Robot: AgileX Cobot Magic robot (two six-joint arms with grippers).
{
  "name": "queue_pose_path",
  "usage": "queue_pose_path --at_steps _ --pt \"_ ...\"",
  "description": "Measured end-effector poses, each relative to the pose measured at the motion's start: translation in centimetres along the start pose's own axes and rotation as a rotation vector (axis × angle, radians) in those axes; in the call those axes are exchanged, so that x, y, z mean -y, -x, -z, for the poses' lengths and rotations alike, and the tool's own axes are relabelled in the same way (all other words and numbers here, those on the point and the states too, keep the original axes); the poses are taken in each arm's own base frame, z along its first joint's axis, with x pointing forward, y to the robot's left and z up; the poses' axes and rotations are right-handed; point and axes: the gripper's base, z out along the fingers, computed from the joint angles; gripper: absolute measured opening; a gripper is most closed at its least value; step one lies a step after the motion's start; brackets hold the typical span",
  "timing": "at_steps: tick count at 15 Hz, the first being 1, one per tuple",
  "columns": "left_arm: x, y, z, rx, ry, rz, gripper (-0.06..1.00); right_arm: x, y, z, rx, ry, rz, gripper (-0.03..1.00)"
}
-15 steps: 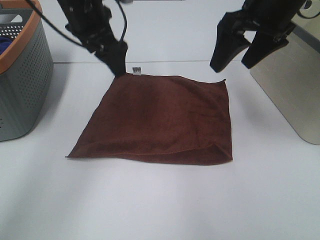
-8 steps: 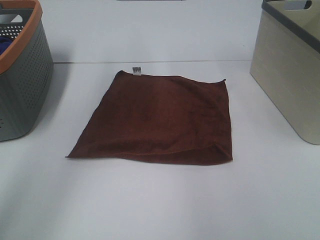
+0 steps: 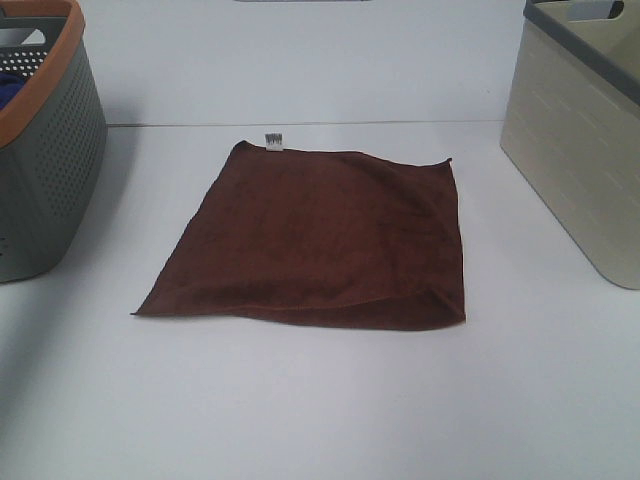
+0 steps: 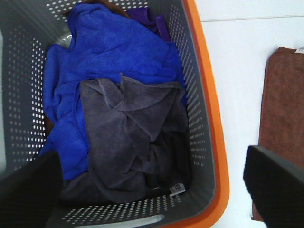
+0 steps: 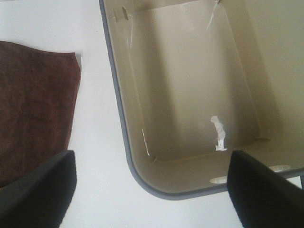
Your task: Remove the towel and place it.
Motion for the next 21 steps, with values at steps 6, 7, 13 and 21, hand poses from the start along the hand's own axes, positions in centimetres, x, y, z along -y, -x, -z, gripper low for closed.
queue_pose_path --at_steps 6,7,13,21 --pt "0.4 -8.7 8.9 0.036 0.040 -0.021 0.99 -0.5 -9.3 7.9 0.052 0.010 0.031 0.76" --pt "0.6 -10.5 10.1 0.047 0.041 -0.021 0.99 -0.6 -11.4 8.9 0.062 0.011 0.031 0.76" --pt "1.4 -19.0 14.6 0.238 0.070 -0.057 0.99 -0.7 -21.8 13.2 0.204 0.002 0.055 0.76" --pt "1.9 -29.8 13.7 0.488 0.161 -0.150 0.99 -0.4 -29.8 15.2 0.414 -0.073 0.177 0.76"
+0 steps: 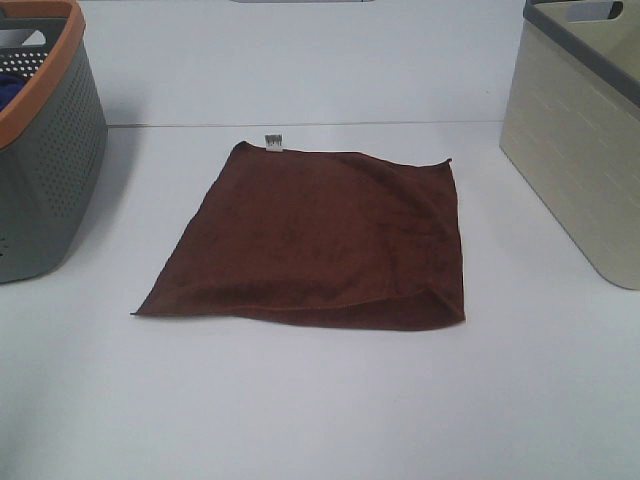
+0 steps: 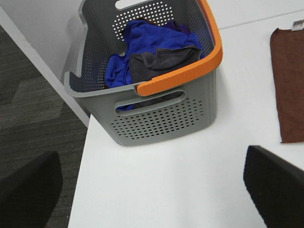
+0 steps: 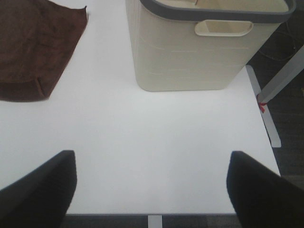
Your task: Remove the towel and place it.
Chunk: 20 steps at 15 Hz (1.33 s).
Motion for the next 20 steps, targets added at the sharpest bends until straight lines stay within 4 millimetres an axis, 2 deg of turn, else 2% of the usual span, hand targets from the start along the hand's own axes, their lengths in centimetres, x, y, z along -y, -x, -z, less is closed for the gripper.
queue_pose_path --at_steps 4,6,10,13,20 --pt "1.1 -1.7 2.9 0.086 -0.068 -0.006 0.99 -0.3 -1.7 2.9 0.155 -0.024 0.003 0.76" --pt "1.4 -1.9 3.4 0.109 -0.090 0.009 0.99 -0.4 -2.0 3.2 0.173 -0.024 -0.007 0.76" --pt "2.0 -3.9 3.4 0.128 -0.132 0.003 0.99 -0.7 -2.6 2.1 0.134 0.010 -0.022 0.76" --pt "2.7 -7.4 2.7 0.035 -0.135 -0.013 0.99 -1.3 -4.5 -0.7 0.026 0.065 -0.045 0.76" --pt "2.0 -8.4 2.2 -0.002 -0.046 0.113 0.99 -1.6 -4.9 -1.3 0.011 0.096 -0.062 0.76"
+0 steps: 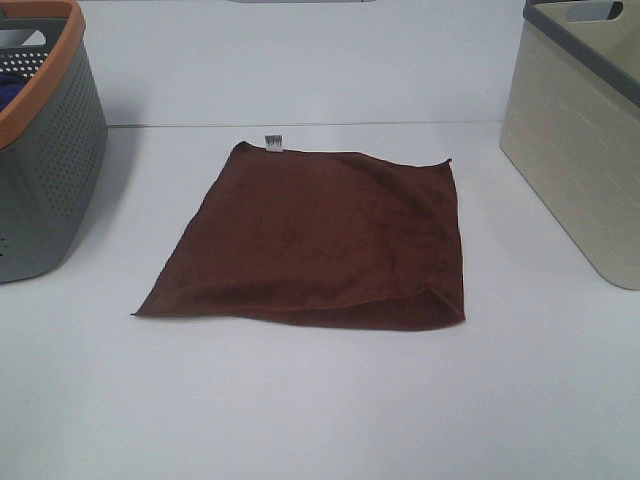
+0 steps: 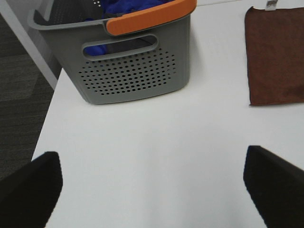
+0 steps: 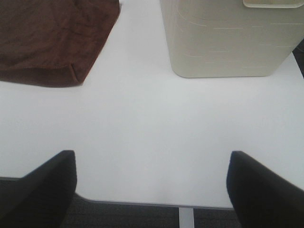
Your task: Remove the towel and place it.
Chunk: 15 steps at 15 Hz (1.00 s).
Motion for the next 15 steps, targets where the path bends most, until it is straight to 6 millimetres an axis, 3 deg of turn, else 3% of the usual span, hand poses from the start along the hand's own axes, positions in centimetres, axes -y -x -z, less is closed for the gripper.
queue_pose_path --at_steps 3,15 --pt "-0.15 0.01 0.00 0.002 0.017 0.014 0.99 0.42 -0.56 -0.77 -0.023 -0.040 -0.012 0.76" --pt "0.29 0.08 0.00 0.009 -0.032 0.044 0.99 0.68 -0.56 -0.77 -0.019 -0.050 -0.036 0.76"
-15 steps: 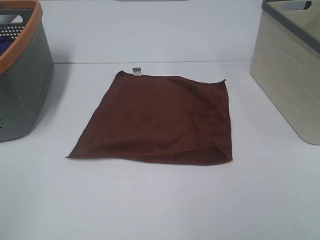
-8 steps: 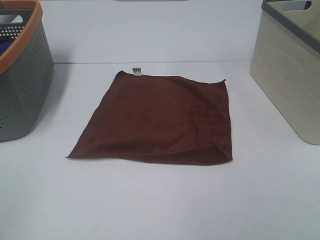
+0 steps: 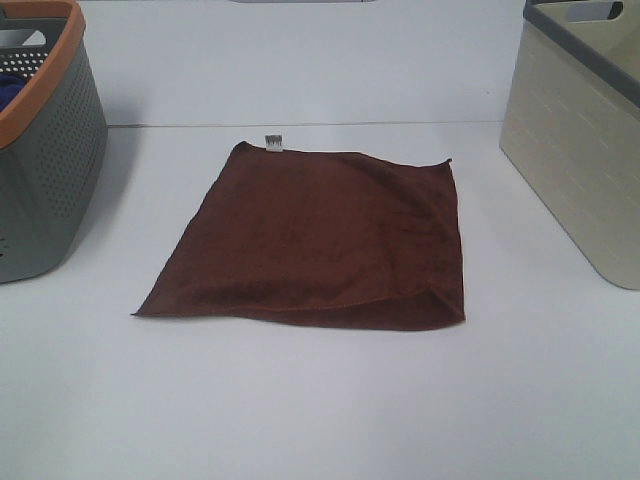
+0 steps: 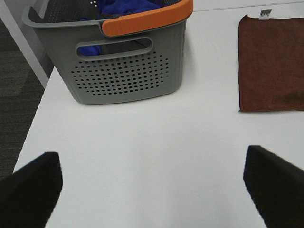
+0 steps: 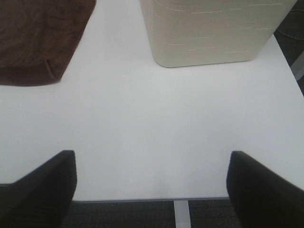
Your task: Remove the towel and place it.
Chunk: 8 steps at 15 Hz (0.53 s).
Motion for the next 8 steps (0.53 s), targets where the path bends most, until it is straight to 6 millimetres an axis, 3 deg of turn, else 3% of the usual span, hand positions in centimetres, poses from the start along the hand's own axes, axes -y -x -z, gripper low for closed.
queue_pose_path --at_steps 8 --pt "0.00 0.01 0.00 0.001 0.000 0.000 0.99 0.00 0.00 0.00 0.000 0.005 0.003 0.76"
